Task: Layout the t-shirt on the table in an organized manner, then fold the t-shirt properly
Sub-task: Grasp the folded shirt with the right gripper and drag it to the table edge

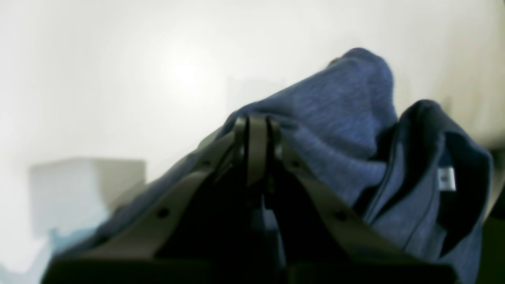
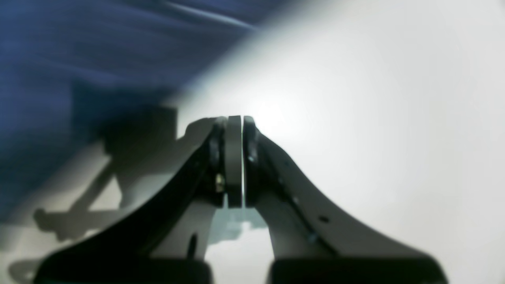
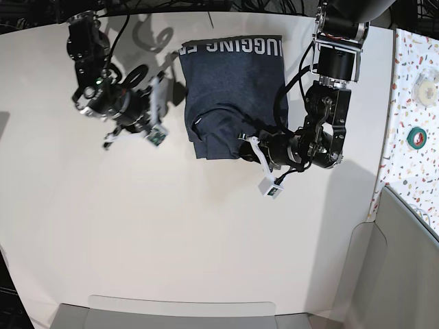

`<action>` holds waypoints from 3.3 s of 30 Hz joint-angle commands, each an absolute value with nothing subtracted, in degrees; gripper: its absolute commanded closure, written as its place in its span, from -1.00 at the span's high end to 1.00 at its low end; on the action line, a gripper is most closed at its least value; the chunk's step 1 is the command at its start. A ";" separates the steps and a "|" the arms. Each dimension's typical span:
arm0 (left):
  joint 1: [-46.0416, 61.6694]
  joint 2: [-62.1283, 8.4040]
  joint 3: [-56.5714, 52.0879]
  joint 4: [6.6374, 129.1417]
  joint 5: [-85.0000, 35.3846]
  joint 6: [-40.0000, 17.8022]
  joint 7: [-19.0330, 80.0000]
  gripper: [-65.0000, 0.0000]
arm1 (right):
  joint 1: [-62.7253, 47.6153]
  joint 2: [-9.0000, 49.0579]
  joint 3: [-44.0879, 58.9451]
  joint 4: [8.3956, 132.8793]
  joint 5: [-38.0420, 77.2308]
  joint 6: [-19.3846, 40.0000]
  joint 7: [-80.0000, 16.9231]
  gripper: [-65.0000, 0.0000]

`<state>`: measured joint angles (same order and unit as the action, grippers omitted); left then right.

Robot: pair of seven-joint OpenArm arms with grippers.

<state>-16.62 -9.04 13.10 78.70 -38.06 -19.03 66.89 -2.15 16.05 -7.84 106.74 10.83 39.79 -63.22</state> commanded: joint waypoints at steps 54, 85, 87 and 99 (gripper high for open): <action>1.71 -5.67 -26.33 110.20 -38.81 -19.21 62.55 -1.00 | 7.08 5.49 -12.53 88.22 27.03 40.00 -75.56 -1.00; 3.74 -4.18 -26.42 110.20 -38.99 -19.12 62.64 -1.00 | 13.67 49.36 -33.71 73.80 2.42 40.00 -57.80 -1.00; 4.26 -4.00 -26.24 110.20 -39.08 -19.12 62.46 -1.00 | 15.08 50.07 -35.56 72.13 2.42 40.00 -56.84 -1.00; 5.93 -3.74 -26.15 110.29 -39.08 -19.12 62.64 -1.00 | 16.92 49.89 -35.82 67.03 -9.19 40.00 -52.26 -1.00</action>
